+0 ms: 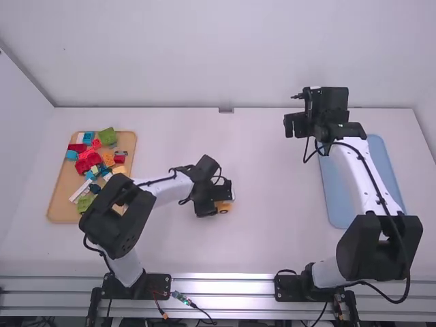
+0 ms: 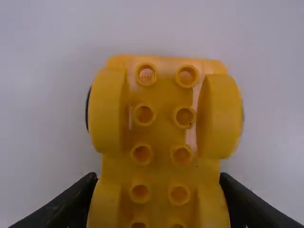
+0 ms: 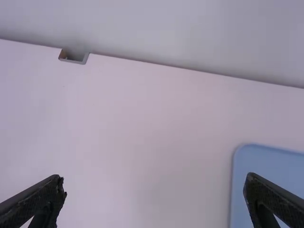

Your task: Assemble lego blocks to make yellow taxi

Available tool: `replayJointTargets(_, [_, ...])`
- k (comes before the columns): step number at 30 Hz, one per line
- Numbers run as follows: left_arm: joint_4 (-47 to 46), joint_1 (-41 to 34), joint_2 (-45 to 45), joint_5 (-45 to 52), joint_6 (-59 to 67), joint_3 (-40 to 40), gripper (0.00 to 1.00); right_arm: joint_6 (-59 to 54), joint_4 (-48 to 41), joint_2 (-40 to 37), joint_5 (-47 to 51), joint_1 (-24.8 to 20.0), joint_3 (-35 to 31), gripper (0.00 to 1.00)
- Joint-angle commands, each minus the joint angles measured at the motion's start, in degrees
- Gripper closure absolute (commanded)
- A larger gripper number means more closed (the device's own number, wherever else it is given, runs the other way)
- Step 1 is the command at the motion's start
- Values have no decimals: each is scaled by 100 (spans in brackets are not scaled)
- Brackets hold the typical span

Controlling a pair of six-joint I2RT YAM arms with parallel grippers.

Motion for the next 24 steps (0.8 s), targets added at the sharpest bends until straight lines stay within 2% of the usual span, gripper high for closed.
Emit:
replayJointTargets(1, [-6, 15, 3, -70, 27, -120, 12, 7, -13, -168, -13, 7, 160, 1])
replayJointTargets(2, [16, -9, 3, -72, 22, -136, 4, 7, -13, -168, -7, 4, 160, 1])
replayJointTargets(3, [7, -11, 3, -72, 27, -140, 1, 11, -13, -168, 4, 4, 160, 1])
replayJointTargets(9, [-122, 26, -37, -780, -266, 111, 1, 9, 9, -168, -4, 4, 162, 1])
replayJointTargets(12, [-782, 26, -179, -968, -144, 538, 1, 20, 7, -168, -2, 4, 160, 1])
replayJointTargets(17, [-2108, 76, -445, -586, 654, 1434, 1, 22, 11, -168, 2, 7, 160, 1])
replayJointTargets(18, [-2642, 74, -550, -455, 892, 1790, 1, 26, 9, -168, 0, 7, 160, 0])
replayJointTargets(19, [-2642, 74, -550, -455, 892, 1790, 1, 26, 9, -168, 0, 7, 160, 0])
replayJointTargets(22, [-3297, 208, -655, -785, 899, 2470, 1, 24, 4, -168, -13, 4, 160, 1])
replayJointTargets(24, [-3278, 374, -655, -1051, 599, 2669, 1, 26, 4, -168, -15, 7, 160, 1])
